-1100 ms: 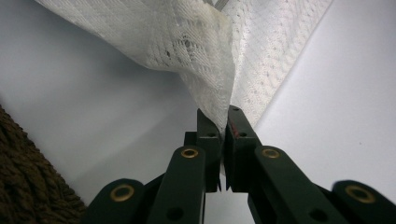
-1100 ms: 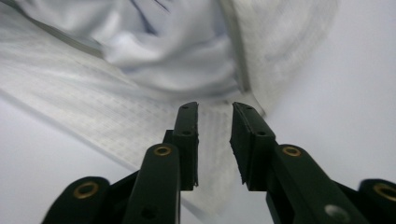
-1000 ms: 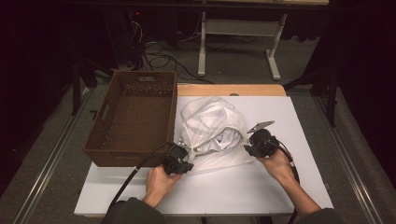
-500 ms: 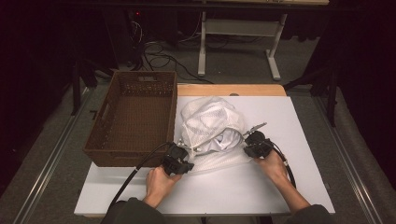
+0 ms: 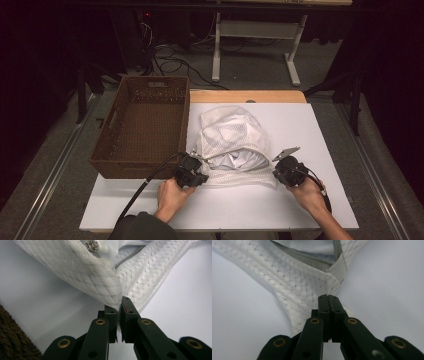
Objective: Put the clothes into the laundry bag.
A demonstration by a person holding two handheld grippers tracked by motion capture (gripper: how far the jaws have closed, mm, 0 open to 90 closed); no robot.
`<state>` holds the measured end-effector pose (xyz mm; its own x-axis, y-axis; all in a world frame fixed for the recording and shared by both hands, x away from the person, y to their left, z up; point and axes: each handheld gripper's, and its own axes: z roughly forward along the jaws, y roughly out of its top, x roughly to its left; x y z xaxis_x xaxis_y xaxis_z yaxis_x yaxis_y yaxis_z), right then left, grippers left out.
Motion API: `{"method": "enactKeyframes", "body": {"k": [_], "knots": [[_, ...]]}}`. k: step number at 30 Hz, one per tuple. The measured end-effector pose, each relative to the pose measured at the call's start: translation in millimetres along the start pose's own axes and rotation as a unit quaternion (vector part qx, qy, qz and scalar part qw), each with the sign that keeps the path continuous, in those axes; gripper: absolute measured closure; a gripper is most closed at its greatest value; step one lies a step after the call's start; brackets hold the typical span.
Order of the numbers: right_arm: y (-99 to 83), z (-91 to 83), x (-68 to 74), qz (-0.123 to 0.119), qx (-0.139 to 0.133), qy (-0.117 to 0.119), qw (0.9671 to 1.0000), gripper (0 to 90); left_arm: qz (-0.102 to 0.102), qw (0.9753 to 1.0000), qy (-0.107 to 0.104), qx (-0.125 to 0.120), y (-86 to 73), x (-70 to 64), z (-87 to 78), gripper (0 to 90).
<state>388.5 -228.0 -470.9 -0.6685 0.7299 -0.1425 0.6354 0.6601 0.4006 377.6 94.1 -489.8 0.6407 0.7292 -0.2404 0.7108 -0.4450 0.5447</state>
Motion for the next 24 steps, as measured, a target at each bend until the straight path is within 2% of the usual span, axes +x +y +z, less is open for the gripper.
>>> {"method": "enactKeyframes", "body": {"k": [3, 5, 8, 10, 13, 16, 19, 22, 24], "knots": [[2.7, -6.7, 7.7, -0.013, -0.025, -0.006, 0.9996, 77.7, 0.000, 1.0000, -0.002, -0.001, 0.4, 0.2, -1.0, 85.1], [10.6, -13.7, 15.3, -0.019, -0.051, -0.001, 0.9985, 77.3, 0.000, 1.0000, -0.002, -0.002, 0.3, -0.3, -1.9, 85.4], [27.4, -19.6, 30.0, -0.049, -0.074, 0.020, 0.9959, 80.9, 0.001, 1.0000, -0.003, -0.002, 0.1, -1.0, -2.2, 85.8], [40.5, -14.7, 40.9, -0.071, -0.066, 0.032, 0.9948, 84.0, 0.002, 1.0000, -0.003, -0.002, -0.1, -1.2, -2.9, 86.0], [59.5, 6.1, 52.4, -0.093, -0.036, 0.037, 0.9943, 86.2, 0.006, 1.0000, -0.003, -0.006, -0.7, -2.1, -5.6, 86.2], [76.9, 29.9, 56.7, -0.093, -0.026, 0.050, 0.9941, 86.4, 0.010, 0.9999, -0.002, -0.012, -1.0, -2.3, -8.7, 86.6], [96.3, 45.7, 58.0, -0.086, -0.024, 0.041, 0.9952, 86.7, 0.013, 0.9999, 0.001, -0.004, -1.8, -3.2, -9.1, 87.0], [112.7, 56.6, 55.8, -0.076, -0.030, 0.021, 0.9964, 88.1, 0.022, 0.9997, 0.004, 0.006, -3.0, -5.4, -9.2, 87.4], [119.8, 62.7, 49.9, -0.059, -0.033, 0.001, 0.9977, 89.4, 0.025, 0.9996, 0.007, 0.009, -3.8, -6.7, -9.4, 87.5]]}}
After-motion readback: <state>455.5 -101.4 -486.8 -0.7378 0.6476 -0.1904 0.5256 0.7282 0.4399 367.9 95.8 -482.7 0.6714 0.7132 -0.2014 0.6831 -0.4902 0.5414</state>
